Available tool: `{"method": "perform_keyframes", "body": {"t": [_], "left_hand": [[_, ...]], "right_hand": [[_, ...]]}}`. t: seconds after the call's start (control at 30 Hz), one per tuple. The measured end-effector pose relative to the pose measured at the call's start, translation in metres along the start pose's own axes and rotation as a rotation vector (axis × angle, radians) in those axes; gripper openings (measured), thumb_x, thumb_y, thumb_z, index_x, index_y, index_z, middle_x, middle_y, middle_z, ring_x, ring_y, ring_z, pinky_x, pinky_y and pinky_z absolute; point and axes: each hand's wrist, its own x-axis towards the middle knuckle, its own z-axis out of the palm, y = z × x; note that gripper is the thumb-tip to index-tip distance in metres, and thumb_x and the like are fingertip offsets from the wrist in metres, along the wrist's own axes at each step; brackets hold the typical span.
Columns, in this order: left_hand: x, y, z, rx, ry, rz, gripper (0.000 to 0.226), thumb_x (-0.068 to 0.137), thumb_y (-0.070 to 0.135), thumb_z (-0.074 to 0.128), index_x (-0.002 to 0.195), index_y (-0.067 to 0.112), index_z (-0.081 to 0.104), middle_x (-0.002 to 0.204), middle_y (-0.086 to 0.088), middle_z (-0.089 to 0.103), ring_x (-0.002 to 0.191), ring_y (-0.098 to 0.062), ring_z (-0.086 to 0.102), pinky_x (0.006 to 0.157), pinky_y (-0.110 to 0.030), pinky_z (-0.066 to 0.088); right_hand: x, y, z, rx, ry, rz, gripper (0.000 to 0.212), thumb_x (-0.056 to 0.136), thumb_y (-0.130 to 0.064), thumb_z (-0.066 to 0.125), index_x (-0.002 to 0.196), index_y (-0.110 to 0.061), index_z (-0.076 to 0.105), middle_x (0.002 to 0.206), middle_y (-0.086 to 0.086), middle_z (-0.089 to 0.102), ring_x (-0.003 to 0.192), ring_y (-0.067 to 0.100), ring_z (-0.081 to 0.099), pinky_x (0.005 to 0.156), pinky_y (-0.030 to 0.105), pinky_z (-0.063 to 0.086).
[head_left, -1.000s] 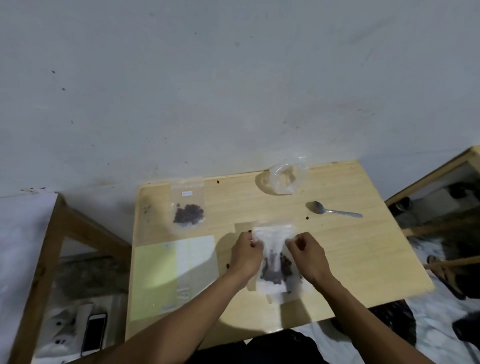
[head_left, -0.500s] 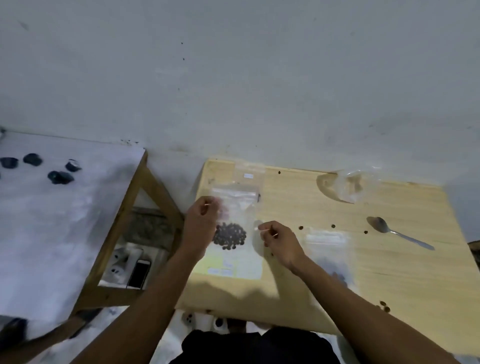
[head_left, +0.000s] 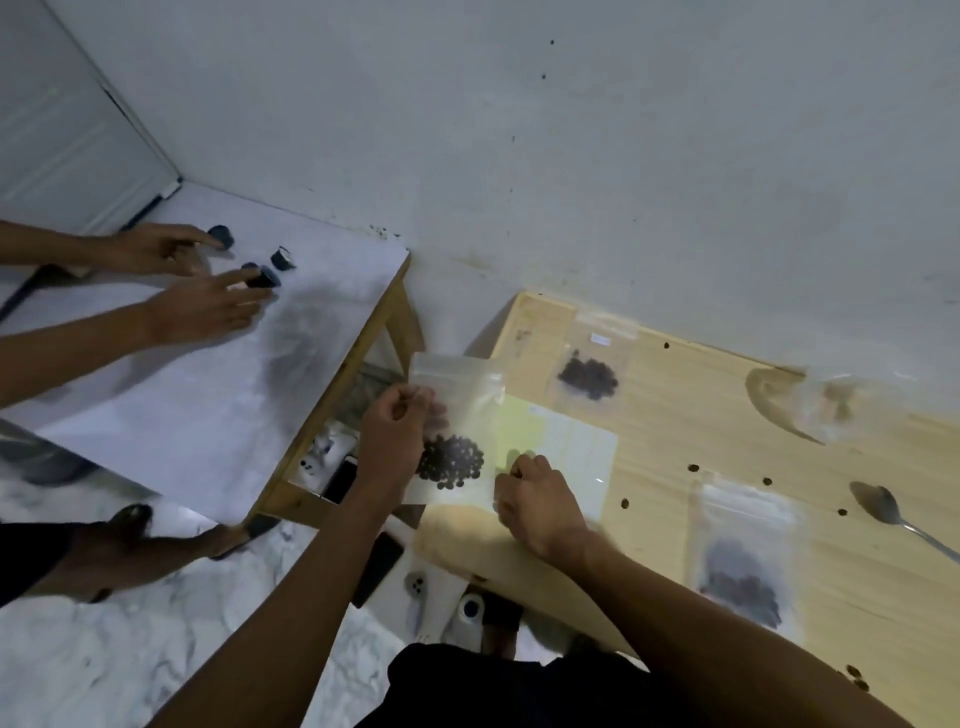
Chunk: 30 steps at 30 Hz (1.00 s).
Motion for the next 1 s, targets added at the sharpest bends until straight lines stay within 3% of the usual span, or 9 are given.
{"method": "perform_keyframes", "body": {"t": [0.17, 0.27, 0.33, 0.4, 0.5, 0.6, 0.7, 0.77, 1.0], "left_hand": [[0.002, 0.002, 0.001, -0.01, -0.005, -0.004, 0.023, 0.098, 0.024, 0.057, 0.099, 0.003, 0.066, 0.081, 0.002, 0.073, 0.065, -0.002, 0.068, 0.068, -0.026, 0.05], [0.006, 0.008, 0.008, 0.019, -0.029, 0.017, 0.023, 0.099, 0.024, 0.055, 0.099, 0.004, 0.066, 0.082, 0.004, 0.072, 0.063, 0.003, 0.067, 0.063, -0.019, 0.048], [0.009, 0.016, 0.016, 0.028, -0.056, 0.037, 0.023, 0.101, 0.023, 0.053, 0.097, 0.005, 0.066, 0.082, 0.005, 0.071, 0.061, 0.005, 0.066, 0.057, -0.011, 0.047], [0.011, 0.024, 0.027, 0.049, -0.089, 0.054, 0.022, 0.101, 0.025, 0.051, 0.095, 0.008, 0.065, 0.078, 0.006, 0.069, 0.059, 0.002, 0.064, 0.052, -0.009, 0.045], [0.013, 0.035, 0.048, 0.116, -0.146, 0.097, 0.024, 0.1, 0.031, 0.052, 0.089, 0.011, 0.063, 0.07, -0.006, 0.062, 0.055, -0.014, 0.053, 0.045, -0.018, 0.04], [0.01, 0.054, 0.075, 0.131, -0.244, 0.126, 0.019, 0.095, 0.025, 0.052, 0.088, 0.01, 0.062, 0.081, -0.024, 0.063, 0.059, -0.018, 0.048, 0.051, -0.03, 0.038], [0.002, 0.072, 0.101, 0.086, -0.299, 0.188, 0.018, 0.097, 0.024, 0.054, 0.087, 0.014, 0.065, 0.086, -0.018, 0.069, 0.069, -0.023, 0.06, 0.064, -0.038, 0.049], [-0.003, 0.082, 0.116, 0.028, -0.344, 0.194, 0.017, 0.098, 0.025, 0.055, 0.09, 0.015, 0.066, 0.088, -0.012, 0.072, 0.075, -0.022, 0.064, 0.071, -0.04, 0.053], [-0.015, 0.095, 0.141, -0.049, -0.428, 0.2, 0.015, 0.098, 0.024, 0.056, 0.093, 0.013, 0.065, 0.079, -0.001, 0.073, 0.077, -0.012, 0.068, 0.069, -0.023, 0.049]], "right_hand": [[0.004, 0.0, -0.001, 0.06, -0.001, 0.01, 0.015, 0.094, -0.023, 0.051, 0.096, -0.016, 0.064, 0.102, 0.007, 0.057, 0.099, 0.027, 0.048, 0.074, 0.035, 0.038], [0.001, 0.005, -0.019, 0.405, 0.027, 0.168, 0.01, 0.095, -0.02, 0.049, 0.091, -0.017, 0.059, 0.088, 0.005, 0.063, 0.08, 0.019, 0.053, 0.071, 0.036, 0.045], [-0.004, 0.016, -0.035, 0.614, 0.089, 0.281, 0.009, 0.097, -0.017, 0.05, 0.09, -0.016, 0.055, 0.077, 0.009, 0.062, 0.063, 0.012, 0.048, 0.062, 0.029, 0.043], [-0.006, 0.031, -0.055, 0.694, 0.218, 0.341, 0.011, 0.098, -0.017, 0.053, 0.089, -0.013, 0.057, 0.073, 0.008, 0.061, 0.058, 0.007, 0.046, 0.058, 0.022, 0.038], [-0.004, 0.046, -0.098, 0.796, 0.378, 0.394, 0.01, 0.096, -0.015, 0.056, 0.089, -0.011, 0.062, 0.077, 0.006, 0.061, 0.061, 0.004, 0.046, 0.061, 0.02, 0.038], [-0.001, 0.046, -0.142, 0.914, 0.511, 0.358, 0.01, 0.094, -0.01, 0.059, 0.093, -0.014, 0.068, 0.084, 0.0, 0.067, 0.07, 0.008, 0.054, 0.066, 0.019, 0.043], [0.001, 0.041, -0.174, 0.954, 0.587, 0.325, 0.01, 0.091, -0.012, 0.064, 0.089, -0.019, 0.07, 0.079, -0.005, 0.067, 0.074, 0.02, 0.06, 0.071, 0.028, 0.049], [0.001, 0.041, -0.186, 0.939, 0.633, 0.34, 0.008, 0.088, -0.015, 0.069, 0.086, -0.022, 0.069, 0.069, -0.01, 0.059, 0.069, 0.017, 0.055, 0.071, 0.034, 0.05], [-0.007, 0.043, -0.201, 0.908, 0.744, 0.462, 0.006, 0.085, -0.016, 0.073, 0.08, -0.017, 0.07, 0.061, -0.014, 0.056, 0.057, 0.001, 0.048, 0.062, 0.02, 0.042]]}}
